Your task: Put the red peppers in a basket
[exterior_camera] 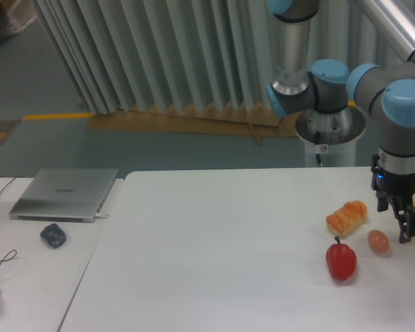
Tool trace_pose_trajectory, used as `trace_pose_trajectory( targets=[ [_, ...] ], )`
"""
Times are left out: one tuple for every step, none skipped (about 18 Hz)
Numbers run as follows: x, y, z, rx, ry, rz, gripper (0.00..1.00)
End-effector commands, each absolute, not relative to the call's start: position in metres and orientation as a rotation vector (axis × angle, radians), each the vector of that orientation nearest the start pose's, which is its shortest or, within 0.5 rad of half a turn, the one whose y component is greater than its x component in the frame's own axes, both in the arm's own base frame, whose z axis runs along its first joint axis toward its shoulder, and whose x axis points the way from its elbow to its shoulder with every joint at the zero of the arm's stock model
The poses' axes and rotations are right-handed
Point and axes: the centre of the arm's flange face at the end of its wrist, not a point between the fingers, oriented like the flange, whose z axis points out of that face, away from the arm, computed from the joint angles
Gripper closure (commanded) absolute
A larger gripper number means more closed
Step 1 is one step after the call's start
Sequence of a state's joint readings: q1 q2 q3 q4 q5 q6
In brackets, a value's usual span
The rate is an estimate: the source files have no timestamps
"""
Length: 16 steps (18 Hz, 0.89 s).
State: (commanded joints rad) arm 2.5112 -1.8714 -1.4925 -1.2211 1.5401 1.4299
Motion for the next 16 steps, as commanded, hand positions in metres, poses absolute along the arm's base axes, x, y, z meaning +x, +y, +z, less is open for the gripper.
trace_pose_trajectory(
  targets=[
    [-0.421,0.477,0.394,-2.975,0.701,0.17,0.0],
    [-0.42,0.48,0.395,-2.977,0.66,0.182,0.0],
    [-0.42,0.482,0.394,-2.979,0.611,0.196,0.0],
    [-0.421,0.485,0.391,-2.982,0.569,0.202,0.0],
    [-0.42,0.486,0.388,-2.984,0.539,0.206,0.0],
    [-0.422,0.487,0.388,-2.983,0.505,0.221,0.0],
    [-0.423,0.488,0.386,-2.982,0.47,0.226,0.0],
    [-0.422,0.492,0.384,-2.981,0.433,0.233,0.0],
    [-0.424,0.495,0.383,-2.977,0.375,0.248,0.0],
    [-0.425,0.497,0.38,-2.976,0.324,0.252,0.0],
    [-0.426,0.499,0.38,-2.971,0.287,0.262,0.0],
    [-0.427,0.501,0.38,-2.963,0.256,0.276,0.0],
    [-0.428,0.503,0.379,-2.96,0.231,0.279,0.0],
    [-0.428,0.503,0.38,-2.96,0.242,0.283,0.0],
    [-0.428,0.503,0.381,-2.958,0.305,0.292,0.0],
    [-0.426,0.502,0.379,-2.95,0.502,0.303,0.0]
  ],
)
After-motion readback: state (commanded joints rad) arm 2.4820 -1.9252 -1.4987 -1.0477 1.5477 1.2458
